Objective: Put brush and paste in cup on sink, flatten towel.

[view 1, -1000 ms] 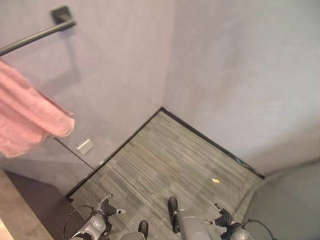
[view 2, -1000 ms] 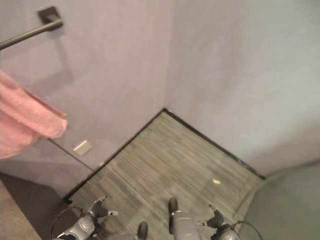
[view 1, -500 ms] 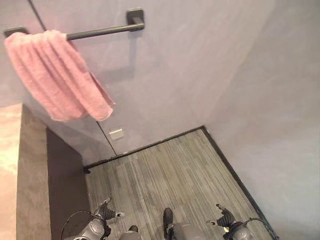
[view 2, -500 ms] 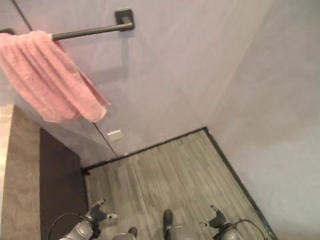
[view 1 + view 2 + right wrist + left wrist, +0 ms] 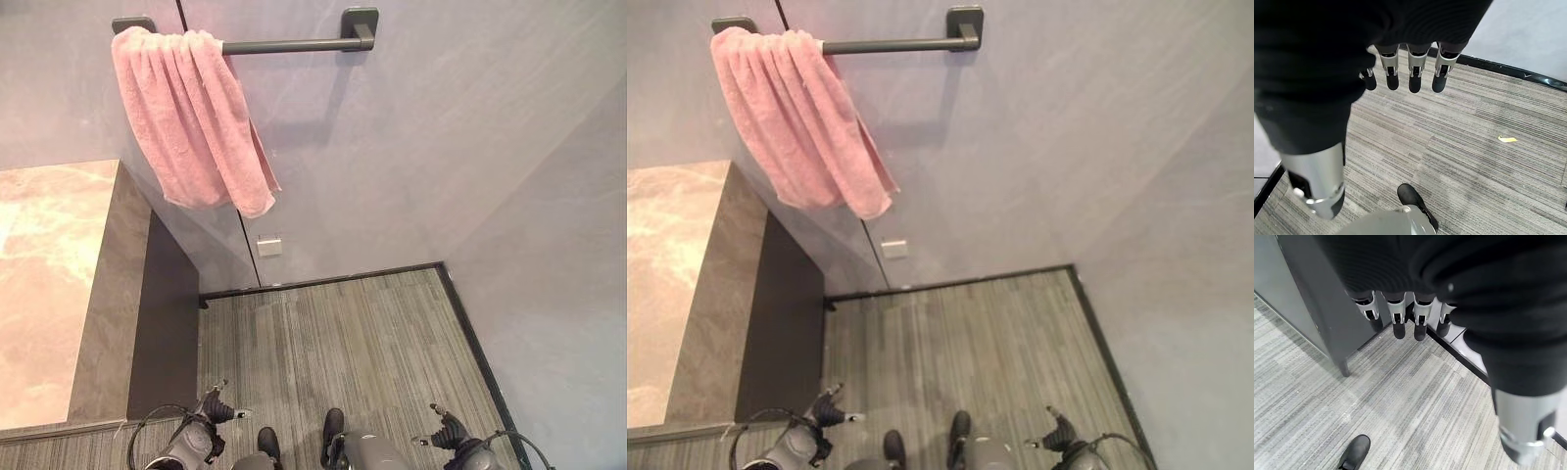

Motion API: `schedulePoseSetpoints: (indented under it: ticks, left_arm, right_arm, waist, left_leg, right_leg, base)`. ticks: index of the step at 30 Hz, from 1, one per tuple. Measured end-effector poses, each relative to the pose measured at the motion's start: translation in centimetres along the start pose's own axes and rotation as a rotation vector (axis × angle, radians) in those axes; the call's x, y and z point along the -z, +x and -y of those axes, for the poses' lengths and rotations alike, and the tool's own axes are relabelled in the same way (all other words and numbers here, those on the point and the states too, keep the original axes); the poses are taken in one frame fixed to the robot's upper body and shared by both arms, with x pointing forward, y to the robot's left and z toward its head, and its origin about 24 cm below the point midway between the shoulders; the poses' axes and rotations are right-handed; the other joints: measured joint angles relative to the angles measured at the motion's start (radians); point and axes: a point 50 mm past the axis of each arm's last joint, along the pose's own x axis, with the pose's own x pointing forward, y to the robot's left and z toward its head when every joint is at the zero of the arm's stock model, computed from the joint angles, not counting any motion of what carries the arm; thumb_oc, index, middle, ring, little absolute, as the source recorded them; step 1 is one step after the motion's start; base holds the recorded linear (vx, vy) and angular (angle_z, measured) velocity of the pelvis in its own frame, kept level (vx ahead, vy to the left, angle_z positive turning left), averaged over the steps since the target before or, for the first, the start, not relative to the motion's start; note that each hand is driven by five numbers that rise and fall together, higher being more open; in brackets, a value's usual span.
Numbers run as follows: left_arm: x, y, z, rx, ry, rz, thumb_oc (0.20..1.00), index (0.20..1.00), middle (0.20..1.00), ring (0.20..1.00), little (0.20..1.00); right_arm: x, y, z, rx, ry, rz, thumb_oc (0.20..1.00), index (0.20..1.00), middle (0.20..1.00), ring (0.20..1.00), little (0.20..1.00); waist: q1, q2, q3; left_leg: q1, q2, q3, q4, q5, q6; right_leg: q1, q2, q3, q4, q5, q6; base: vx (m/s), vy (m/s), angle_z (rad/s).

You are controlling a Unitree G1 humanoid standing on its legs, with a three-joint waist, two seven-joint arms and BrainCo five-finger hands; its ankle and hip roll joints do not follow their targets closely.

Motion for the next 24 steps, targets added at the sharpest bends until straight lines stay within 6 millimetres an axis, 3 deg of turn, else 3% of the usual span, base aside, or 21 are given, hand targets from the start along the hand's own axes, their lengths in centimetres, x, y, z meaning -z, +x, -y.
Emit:
schedulePoseSetpoints:
  ticks: [5, 8, 10, 12, 14, 16, 18, 19, 21, 24]
  left_arm:
    - [0.2, -0.1, 0.1, 0.003, 0.005, 0.000, 1.000, 1.000, 1.000, 1.000, 1.000]
    - [-0.1, 0.0, 0.0, 0.000, -0.001, 0.014, 1.000, 1.000, 1.000, 1.000, 1.000]
    - [-0.4, 0.0, -0.3, -0.006, 0.001, 0.029, 1.000, 1.000, 1.000, 1.000, 1.000]
    - [-0.5, 0.1, -0.5, -0.010, 0.008, 0.037, 1.000, 1.000, 1.000, 1.000, 1.000]
    - [-0.5, 0.0, -0.4, -0.007, 0.013, 0.037, 1.000, 1.000, 1.000, 1.000, 1.000]
    - [-0.3, 0.0, -0.4, -0.008, 0.016, 0.033, 1.000, 1.000, 1.000, 1.000, 1.000]
    - [-0.4, 0.0, -0.5, -0.010, 0.014, 0.036, 1.000, 1.000, 1.000, 1.000, 1.000]
    - [-0.2, -0.1, -0.4, -0.007, 0.013, 0.032, 1.000, 1.000, 1.000, 1.000, 1.000]
    - [-0.5, -0.2, 0.7, 0.016, -0.003, 0.040, 1.000, 1.000, 1.000, 1.000, 1.000]
    - [-1.0, 0.0, 0.4, 0.004, -0.011, 0.050, 1.000, 1.000, 1.000, 1.000, 1.000]
  right_arm:
    - [-1.7, 0.6, 0.8, 0.020, 0.003, 0.051, 1.000, 1.000, 1.000, 1.000, 1.000]
    - [-2.1, 0.6, 1.0, 0.026, 0.004, 0.068, 1.000, 1.000, 1.000, 1.000, 1.000]
    - [-2.5, 0.6, 0.9, 0.025, 0.008, 0.089, 1.000, 1.000, 1.000, 1.000, 1.000]
    - [-3.3, 0.5, 0.9, 0.028, 0.014, 0.129, 1.000, 1.000, 1.000, 1.000, 1.000]
    - [-3.0, 0.4, 0.7, 0.022, 0.015, 0.125, 1.000, 1.000, 1.000, 1.000, 1.000]
    - [-2.9, 0.3, 0.5, 0.020, 0.018, 0.122, 1.000, 1.000, 1.000, 1.000, 1.000]
    - [-2.9, 0.3, 0.5, 0.018, 0.018, 0.122, 1.000, 1.000, 1.000, 1.000, 1.000]
    - [-2.3, 0.1, 0.1, 0.009, 0.021, 0.105, 1.000, 1.000, 1.000, 1.000, 1.000]
    - [-1.9, 0.1, 0.4, 0.016, 0.012, 0.093, 1.000, 1.000, 1.000, 1.000, 1.000]
    - [-2.9, 0.4, 1.1, 0.032, 0.008, 0.118, 1.000, 1.000, 1.000, 1.000, 1.000]
  waist:
    - [0.004, 0.001, 0.003]
    - [-0.003, 0.007, 0.022]
    - [0.000, 0.005, 0.030]
    - [-0.035, 0.009, 0.041]
    - [-0.046, 0.006, 0.043]
    - [-0.052, 0.002, 0.045]
    - [-0.051, -0.009, 0.049]
    - [-0.053, -0.030, 0.043]
    - [-0.053, 0.021, 0.029]
    - [-0.048, 0.031, 0.023]
  left_leg:
    - [0.030, -0.020, -0.006, -0.013, -0.007, 0.008]
    - [0.074, -0.028, -0.025, -0.018, -0.019, 0.027]
    - [0.090, -0.038, -0.034, -0.023, -0.029, 0.036]
    - [0.092, -0.048, -0.084, -0.024, -0.021, 0.059]
    - [0.094, -0.051, -0.097, -0.027, -0.019, 0.060]
    - [0.095, -0.051, -0.108, -0.023, -0.029, 0.054]
    - [0.110, -0.052, -0.119, -0.029, -0.040, 0.036]
    - [0.143, -0.059, -0.134, -0.021, -0.065, 0.002]
    - [0.160, -0.002, -0.144, -0.012, -0.087, -0.032]
    - [0.177, 0.039, -0.162, 0.008, -0.086, -0.039]
  right_leg:
    - [0.009, -0.013, 0.029, 0.033, -0.013, 0.020]
    - [-0.003, -0.031, 0.068, 0.162, -0.025, 0.057]
    - [-0.051, -0.031, 0.157, 0.278, -0.016, 0.087]
    - [-0.112, -0.019, 0.259, 0.348, -0.049, 0.115]
    - [-0.129, -0.025, 0.266, 0.260, -0.044, 0.108]
    - [-0.150, -0.034, 0.275, 0.165, -0.002, 0.122]
    - [-0.138, -0.040, 0.274, 0.005, 0.072, 0.138]
    - [-0.092, -0.048, 0.269, -0.071, 0.187, 0.114]
    - [-0.050, -0.001, 0.236, -0.079, 0.151, 0.088]
    - [-0.020, 0.044, 0.216, -0.078, 0.133, 0.044]
  base:
    - [0.03, 0.137, 0.04]
    - [0.03, 0.101, 0.20]
    - [0.12, 0.089, 0.11]
    - [0.11, 0.010, 0.50]
    - [0.13, -0.055, 0.38]
    - [0.19, -0.064, 0.18]
    - [0.14, -0.051, 0.23]
    - [0.19, -0.101, 0.19]
    - [0.23, -0.166, 0.16]
    - [0.21, -0.174, 0.05]
